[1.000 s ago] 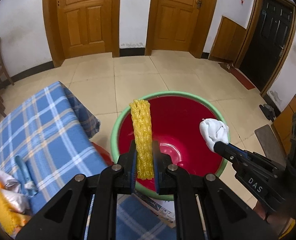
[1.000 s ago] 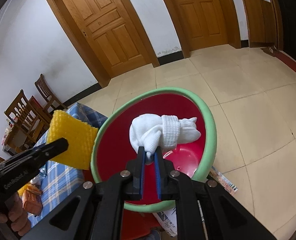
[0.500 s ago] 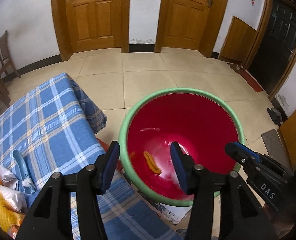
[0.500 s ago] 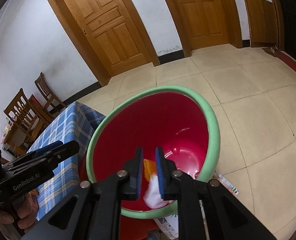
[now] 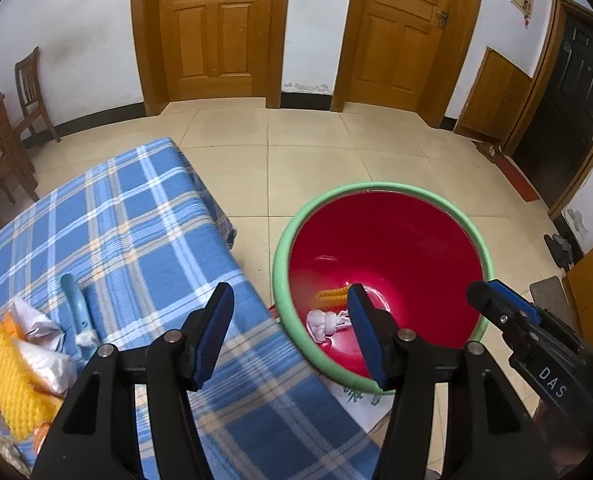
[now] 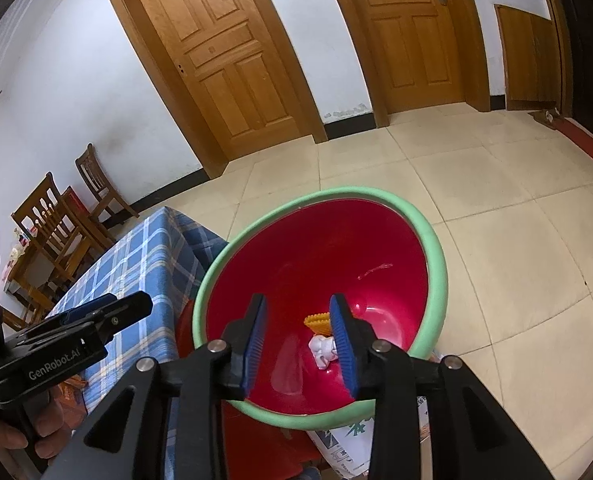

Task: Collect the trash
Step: 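Move both tools back over the table toward the boxes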

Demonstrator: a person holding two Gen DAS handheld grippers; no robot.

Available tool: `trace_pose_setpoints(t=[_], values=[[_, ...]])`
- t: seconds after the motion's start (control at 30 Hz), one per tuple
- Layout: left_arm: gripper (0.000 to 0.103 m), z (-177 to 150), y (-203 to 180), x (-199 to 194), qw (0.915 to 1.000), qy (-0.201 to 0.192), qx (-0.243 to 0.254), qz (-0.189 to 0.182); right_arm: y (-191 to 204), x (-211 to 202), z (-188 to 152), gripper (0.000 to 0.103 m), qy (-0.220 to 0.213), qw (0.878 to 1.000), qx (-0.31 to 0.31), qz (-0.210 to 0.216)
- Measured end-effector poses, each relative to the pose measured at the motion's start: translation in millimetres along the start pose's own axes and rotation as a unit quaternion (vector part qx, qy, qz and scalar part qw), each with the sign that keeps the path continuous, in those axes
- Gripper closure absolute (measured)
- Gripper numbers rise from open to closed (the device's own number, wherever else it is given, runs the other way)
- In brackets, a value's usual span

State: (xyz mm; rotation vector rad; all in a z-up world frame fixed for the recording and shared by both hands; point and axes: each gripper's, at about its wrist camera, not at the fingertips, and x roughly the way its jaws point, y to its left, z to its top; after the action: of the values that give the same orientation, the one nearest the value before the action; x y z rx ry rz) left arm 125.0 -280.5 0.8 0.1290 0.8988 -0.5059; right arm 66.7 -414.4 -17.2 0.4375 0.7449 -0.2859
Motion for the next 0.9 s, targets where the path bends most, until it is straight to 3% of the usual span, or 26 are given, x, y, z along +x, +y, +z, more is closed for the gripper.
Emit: trace_pose_setpoints(t=[0.5,0.9], values=[[0.044,-16,32,-52,0.9991,-0.020,-0.032,0.022,32,-31,-7,0.063,-0.019,1.000,-0.017,0.014],[0.040,-47,78,-96,0.9951,-0.034,-0.073,0.057,70,-50,-23,0.057,-0.018,0.998,-0.030,0.052]])
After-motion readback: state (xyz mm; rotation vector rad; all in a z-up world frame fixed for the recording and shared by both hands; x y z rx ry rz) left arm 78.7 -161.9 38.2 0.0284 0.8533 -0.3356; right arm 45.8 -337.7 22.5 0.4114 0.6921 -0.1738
